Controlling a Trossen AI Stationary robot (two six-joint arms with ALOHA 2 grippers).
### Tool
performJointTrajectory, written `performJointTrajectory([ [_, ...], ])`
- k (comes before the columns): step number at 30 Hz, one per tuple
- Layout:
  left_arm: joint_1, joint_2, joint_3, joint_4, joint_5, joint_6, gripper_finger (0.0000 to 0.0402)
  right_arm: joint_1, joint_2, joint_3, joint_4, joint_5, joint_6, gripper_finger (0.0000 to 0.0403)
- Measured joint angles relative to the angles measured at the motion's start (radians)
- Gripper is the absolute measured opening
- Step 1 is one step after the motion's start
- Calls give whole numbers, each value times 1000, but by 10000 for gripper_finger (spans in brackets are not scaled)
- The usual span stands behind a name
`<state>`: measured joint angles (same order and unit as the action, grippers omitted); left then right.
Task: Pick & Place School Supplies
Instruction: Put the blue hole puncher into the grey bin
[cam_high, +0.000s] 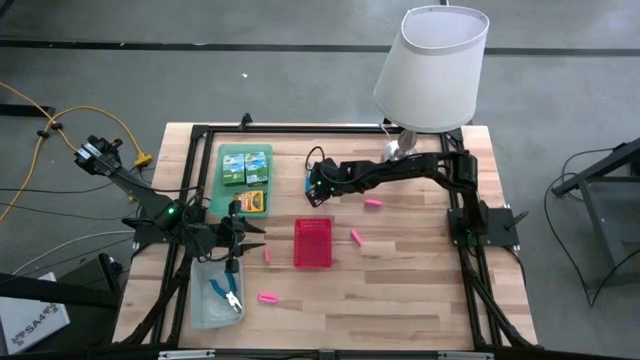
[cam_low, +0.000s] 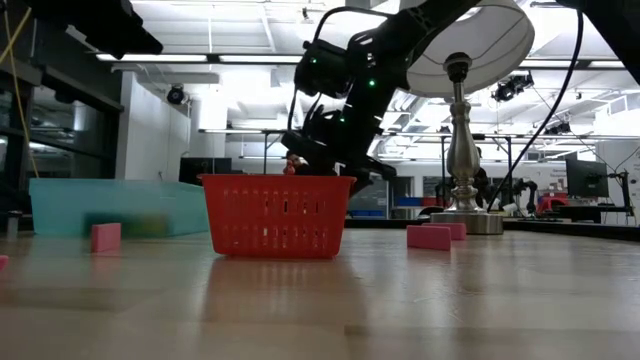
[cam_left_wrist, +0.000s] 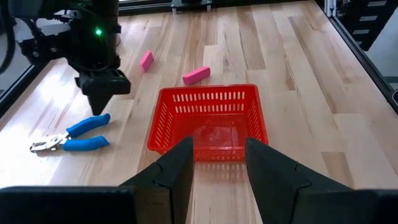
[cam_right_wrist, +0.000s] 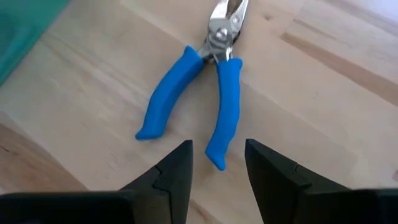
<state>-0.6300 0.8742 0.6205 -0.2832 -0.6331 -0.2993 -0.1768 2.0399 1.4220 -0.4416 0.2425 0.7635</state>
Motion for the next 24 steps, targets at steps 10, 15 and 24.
performJointTrajectory([
  [10, 0, 0, 0, 4, 1, 0, 138, 0, 36, 0, 56, -5, -8, 138],
  [15, 0, 0, 0, 9, 1, 0, 138, -2, 55, 3, 67, -5, -9, 138],
  [24, 0, 0, -1, 11, 1, 0, 138, -5, 78, 0, 59, -15, -8, 138],
])
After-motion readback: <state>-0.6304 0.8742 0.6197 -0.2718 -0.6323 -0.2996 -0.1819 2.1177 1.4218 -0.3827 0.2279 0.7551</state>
